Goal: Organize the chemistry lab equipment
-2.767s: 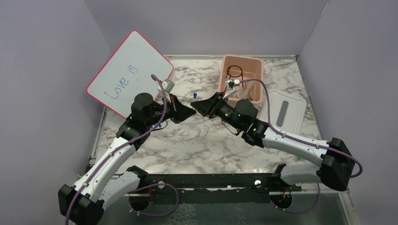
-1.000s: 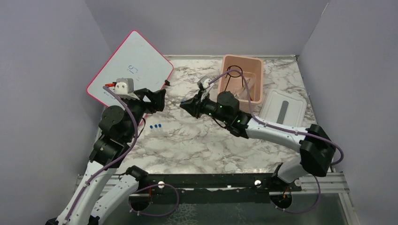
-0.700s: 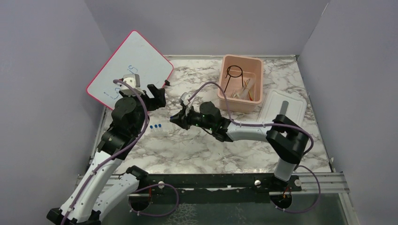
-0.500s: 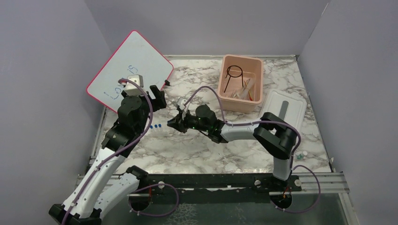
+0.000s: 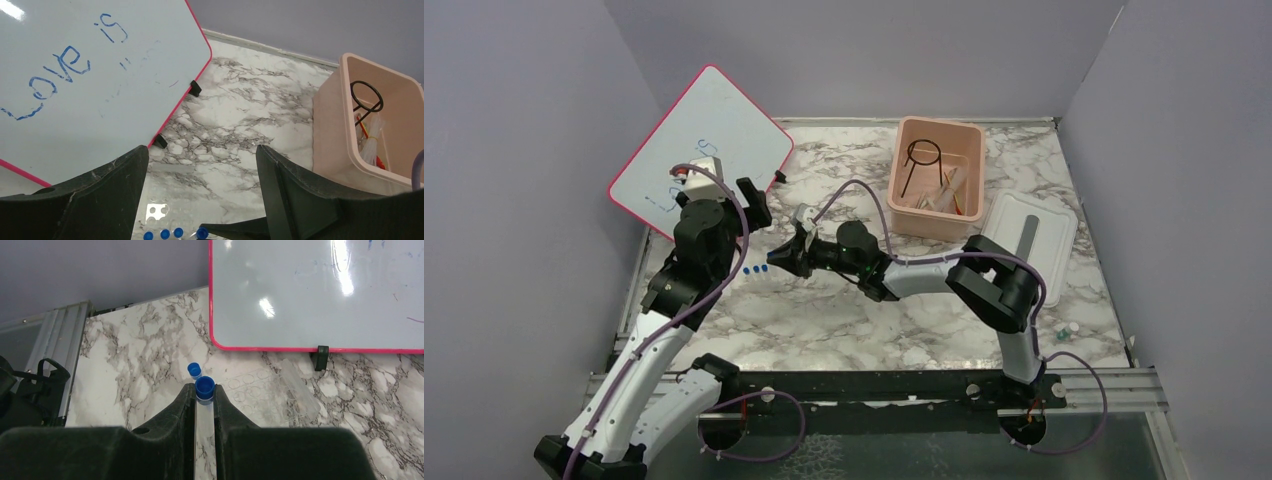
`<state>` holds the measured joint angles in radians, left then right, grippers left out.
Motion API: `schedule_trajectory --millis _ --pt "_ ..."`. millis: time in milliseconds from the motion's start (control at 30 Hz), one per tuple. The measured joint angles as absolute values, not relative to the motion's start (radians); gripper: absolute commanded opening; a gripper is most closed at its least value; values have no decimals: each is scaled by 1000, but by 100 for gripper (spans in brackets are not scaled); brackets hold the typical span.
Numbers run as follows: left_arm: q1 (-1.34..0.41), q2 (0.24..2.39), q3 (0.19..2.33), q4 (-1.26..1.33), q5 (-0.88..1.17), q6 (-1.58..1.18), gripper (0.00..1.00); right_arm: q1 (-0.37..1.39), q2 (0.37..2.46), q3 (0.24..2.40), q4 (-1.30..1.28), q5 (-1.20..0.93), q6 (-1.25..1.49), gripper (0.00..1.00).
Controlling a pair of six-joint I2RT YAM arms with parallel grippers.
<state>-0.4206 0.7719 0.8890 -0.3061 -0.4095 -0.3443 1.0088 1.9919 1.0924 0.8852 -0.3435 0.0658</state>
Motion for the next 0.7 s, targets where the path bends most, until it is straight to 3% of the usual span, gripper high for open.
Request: schedule_trajectory --millis 700 --pt "-373 791 880 -309 -355 -360 81 1009 2059 1095 944 -353 68 15"
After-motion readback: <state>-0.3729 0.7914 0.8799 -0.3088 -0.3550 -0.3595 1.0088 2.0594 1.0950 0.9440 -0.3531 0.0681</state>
